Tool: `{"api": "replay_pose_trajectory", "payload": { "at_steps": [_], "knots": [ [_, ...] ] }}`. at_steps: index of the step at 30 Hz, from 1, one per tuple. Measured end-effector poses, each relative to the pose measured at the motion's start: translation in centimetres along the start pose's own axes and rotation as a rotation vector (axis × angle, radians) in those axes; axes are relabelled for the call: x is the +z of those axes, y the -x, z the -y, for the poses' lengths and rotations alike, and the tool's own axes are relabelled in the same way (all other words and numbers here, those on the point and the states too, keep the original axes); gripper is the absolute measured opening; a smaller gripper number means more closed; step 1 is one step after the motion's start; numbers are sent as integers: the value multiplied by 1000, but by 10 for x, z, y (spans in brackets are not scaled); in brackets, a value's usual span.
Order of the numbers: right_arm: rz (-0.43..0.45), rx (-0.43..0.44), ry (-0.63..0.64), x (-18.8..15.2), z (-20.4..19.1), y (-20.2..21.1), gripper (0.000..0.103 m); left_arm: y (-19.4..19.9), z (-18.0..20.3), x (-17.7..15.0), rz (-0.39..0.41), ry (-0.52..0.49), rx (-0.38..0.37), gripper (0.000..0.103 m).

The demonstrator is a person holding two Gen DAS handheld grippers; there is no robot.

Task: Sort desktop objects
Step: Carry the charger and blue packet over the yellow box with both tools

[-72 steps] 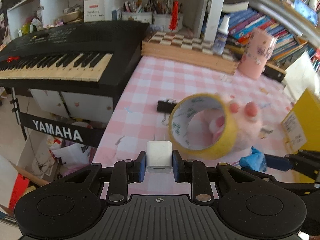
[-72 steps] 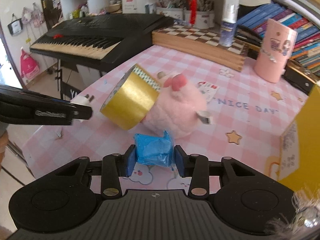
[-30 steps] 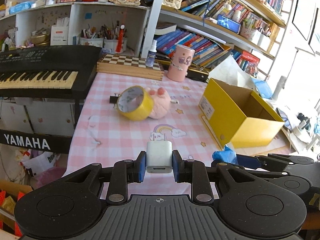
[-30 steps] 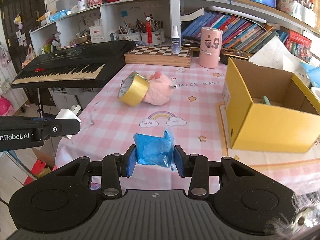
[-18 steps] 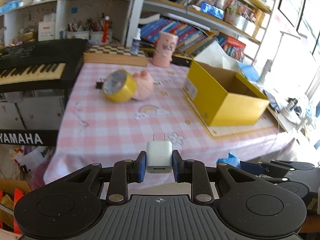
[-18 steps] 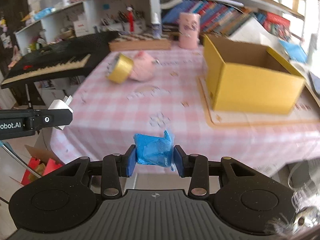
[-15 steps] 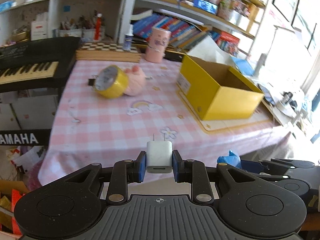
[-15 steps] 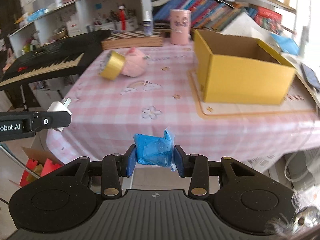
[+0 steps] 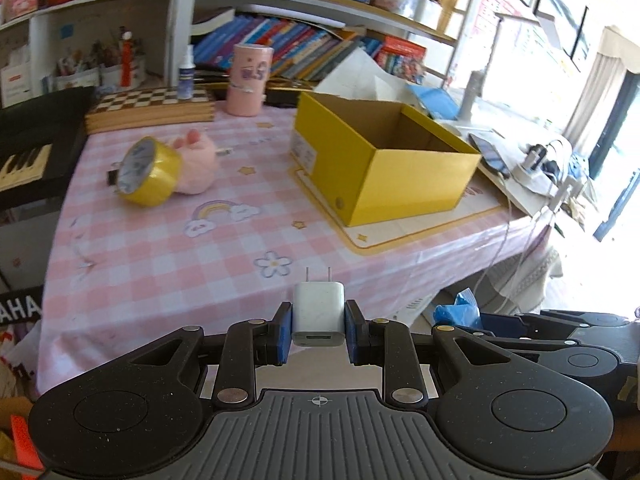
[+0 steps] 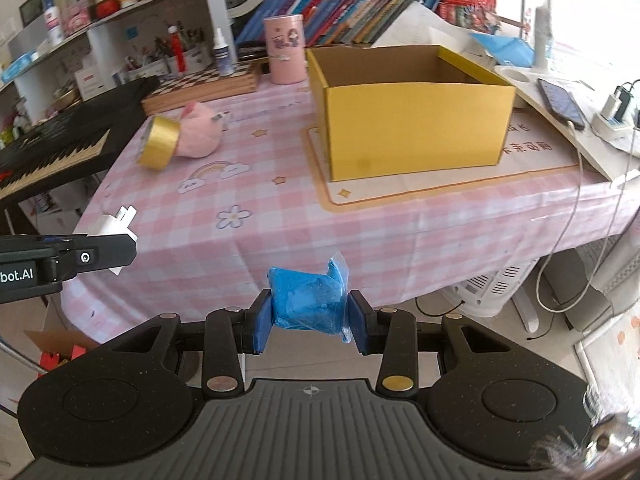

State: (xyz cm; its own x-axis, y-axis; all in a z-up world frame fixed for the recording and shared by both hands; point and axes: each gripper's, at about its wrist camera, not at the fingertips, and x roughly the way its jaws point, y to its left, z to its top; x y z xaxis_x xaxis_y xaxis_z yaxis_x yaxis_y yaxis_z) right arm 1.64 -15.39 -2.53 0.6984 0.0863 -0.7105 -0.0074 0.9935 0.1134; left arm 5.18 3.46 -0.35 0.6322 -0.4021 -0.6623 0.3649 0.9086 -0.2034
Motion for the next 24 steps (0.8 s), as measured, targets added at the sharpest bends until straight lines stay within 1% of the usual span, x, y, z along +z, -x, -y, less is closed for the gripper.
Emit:
{"api": "replay_pose_trajectory", "payload": {
  "at_steps": [7, 15, 18, 24],
  "knots": [
    [-9, -40, -53, 4, 27, -2, 37, -22, 23, 12, -26, -50, -47, 25],
    [-24, -63, -82, 14, 58, -11, 37, -49, 45, 29, -38, -79, -76, 25],
    [-25, -65, -89, 20, 68, -15, 37, -56, 52, 41, -26, -90, -82, 25],
    [7, -67, -96, 44, 93, -24, 37, -72, 75, 74, 38, -136, -88, 25]
  ]
}}
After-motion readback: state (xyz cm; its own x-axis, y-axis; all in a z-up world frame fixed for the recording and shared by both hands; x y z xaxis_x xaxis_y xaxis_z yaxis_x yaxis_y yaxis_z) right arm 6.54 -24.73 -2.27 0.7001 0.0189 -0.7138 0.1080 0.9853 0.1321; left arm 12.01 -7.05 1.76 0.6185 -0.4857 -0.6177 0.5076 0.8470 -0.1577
